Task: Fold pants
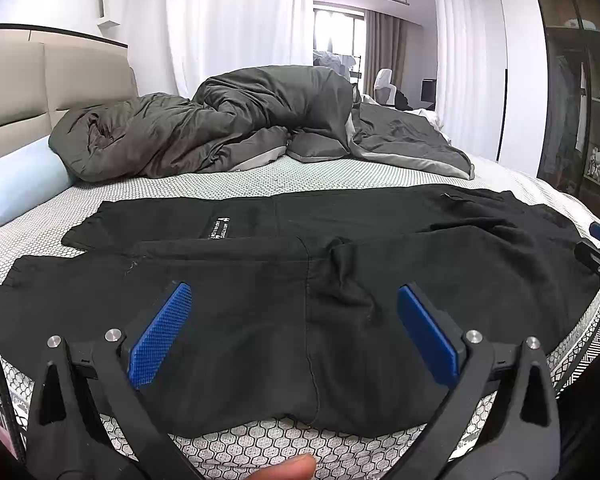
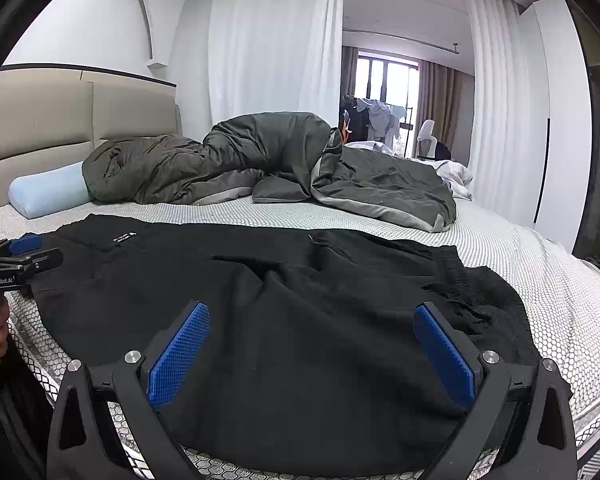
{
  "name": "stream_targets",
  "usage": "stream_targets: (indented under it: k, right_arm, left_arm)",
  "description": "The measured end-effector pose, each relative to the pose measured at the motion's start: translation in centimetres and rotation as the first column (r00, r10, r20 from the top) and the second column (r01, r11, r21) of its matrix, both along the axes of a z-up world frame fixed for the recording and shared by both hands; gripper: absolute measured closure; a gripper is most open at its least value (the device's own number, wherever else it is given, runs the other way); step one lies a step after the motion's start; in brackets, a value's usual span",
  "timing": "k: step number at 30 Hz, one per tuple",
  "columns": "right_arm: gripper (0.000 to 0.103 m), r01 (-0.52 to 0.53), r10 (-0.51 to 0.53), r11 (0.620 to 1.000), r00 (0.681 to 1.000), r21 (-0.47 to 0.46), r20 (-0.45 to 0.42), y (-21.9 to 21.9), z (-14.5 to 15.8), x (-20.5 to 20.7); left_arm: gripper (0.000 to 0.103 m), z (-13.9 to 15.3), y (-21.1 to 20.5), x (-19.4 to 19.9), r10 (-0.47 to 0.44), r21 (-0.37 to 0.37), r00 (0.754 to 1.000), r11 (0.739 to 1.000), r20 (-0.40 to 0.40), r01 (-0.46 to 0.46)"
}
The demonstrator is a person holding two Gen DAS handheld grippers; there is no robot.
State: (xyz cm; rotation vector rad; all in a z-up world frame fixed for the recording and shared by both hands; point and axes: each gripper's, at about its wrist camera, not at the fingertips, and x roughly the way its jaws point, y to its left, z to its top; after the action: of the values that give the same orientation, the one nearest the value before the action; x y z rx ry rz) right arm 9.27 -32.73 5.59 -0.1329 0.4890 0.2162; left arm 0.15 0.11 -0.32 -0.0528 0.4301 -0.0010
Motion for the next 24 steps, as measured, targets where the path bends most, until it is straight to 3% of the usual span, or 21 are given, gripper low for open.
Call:
stream_targets:
  k: [24]
  right_arm:
    - [0.0, 0.0, 0.0, 1.0, 1.0, 0.0, 0.003, -0.05, -0.05, 0.02]
  left_arm:
    - [0.001, -0.04, -0.06, 0.02, 0.0, 0.0, 1.0, 1.0, 0.0, 0.0]
